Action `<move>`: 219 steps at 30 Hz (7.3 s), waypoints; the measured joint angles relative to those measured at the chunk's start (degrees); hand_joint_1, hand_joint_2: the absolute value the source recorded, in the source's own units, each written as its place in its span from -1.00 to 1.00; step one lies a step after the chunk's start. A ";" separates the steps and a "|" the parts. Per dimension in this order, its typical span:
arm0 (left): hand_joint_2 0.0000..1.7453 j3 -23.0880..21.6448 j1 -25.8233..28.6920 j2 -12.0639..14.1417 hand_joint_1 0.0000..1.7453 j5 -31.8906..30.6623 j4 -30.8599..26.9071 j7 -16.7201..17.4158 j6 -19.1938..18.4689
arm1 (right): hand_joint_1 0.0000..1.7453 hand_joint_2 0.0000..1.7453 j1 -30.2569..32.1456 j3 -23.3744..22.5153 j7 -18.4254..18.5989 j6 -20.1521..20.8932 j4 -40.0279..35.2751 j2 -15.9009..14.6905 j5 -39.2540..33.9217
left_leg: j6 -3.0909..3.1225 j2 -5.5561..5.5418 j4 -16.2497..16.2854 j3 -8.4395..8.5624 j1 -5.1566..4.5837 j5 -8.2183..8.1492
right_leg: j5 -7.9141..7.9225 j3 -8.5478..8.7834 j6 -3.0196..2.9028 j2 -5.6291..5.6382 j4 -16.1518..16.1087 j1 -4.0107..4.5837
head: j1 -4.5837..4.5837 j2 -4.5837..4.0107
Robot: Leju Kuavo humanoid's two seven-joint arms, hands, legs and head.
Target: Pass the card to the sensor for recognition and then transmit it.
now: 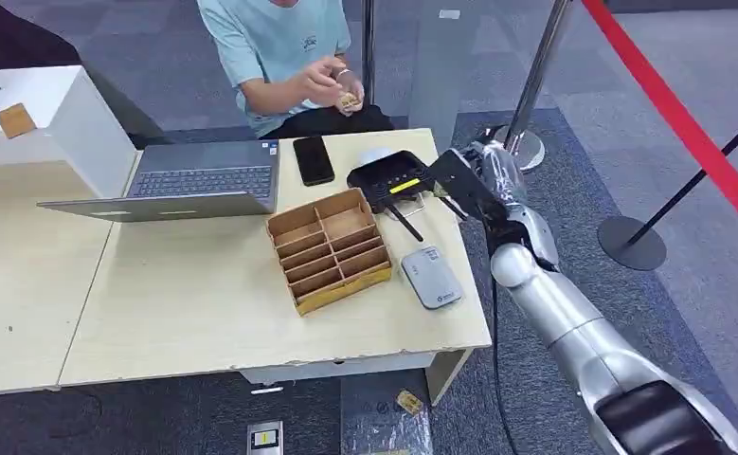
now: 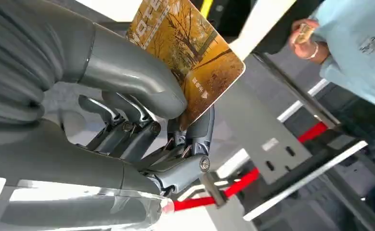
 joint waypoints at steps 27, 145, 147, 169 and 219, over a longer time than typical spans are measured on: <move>1.00 -1.33 -0.89 -0.22 -1.00 -1.20 0.00 0.65 -0.66 | -1.00 1.00 -13.32 11.21 -0.18 5.75 8.94 10.71 9.27 | -0.02 -0.03 0.00 -0.01 0.05 0.01 | 0.00 -0.05 -0.01 -0.01 0.02 0.04 | 0.00 0.00; 1.00 -1.33 0.17 2.19 -1.00 -1.38 -0.02 0.35 -0.02 | -0.44 1.00 -0.73 15.47 -2.34 5.55 9.66 11.36 10.42 | -0.01 -0.02 0.01 0.00 0.04 0.01 | 0.00 -0.05 -0.01 -0.01 -0.02 0.03 | 0.00 0.00; 1.00 -1.33 0.17 2.16 -1.00 -1.38 -0.02 0.35 -0.02 | -0.38 1.00 -0.45 15.52 -2.34 5.55 9.68 11.45 10.64 | -0.01 -0.02 0.01 0.00 0.04 0.01 | 0.00 -0.05 -0.01 -0.01 -0.02 0.03 | 0.00 0.00; 1.00 -1.33 0.17 2.08 -1.00 -1.38 -0.02 0.98 -0.02 | -0.28 1.00 0.89 16.00 -3.41 5.46 13.11 12.46 10.18 | -0.01 -0.02 0.01 0.01 0.04 0.01 | 0.00 -0.05 -0.01 -0.01 -0.01 0.03 | 0.00 0.00; 1.00 -1.33 0.17 1.99 -1.00 -2.40 -0.02 1.12 -0.48 | 1.00 1.00 -1.03 15.32 -5.42 2.14 17.88 14.62 8.04 | -0.01 -0.02 0.02 0.04 0.04 0.01 | 0.02 -0.03 -0.03 0.00 -0.01 0.03 | 0.00 0.00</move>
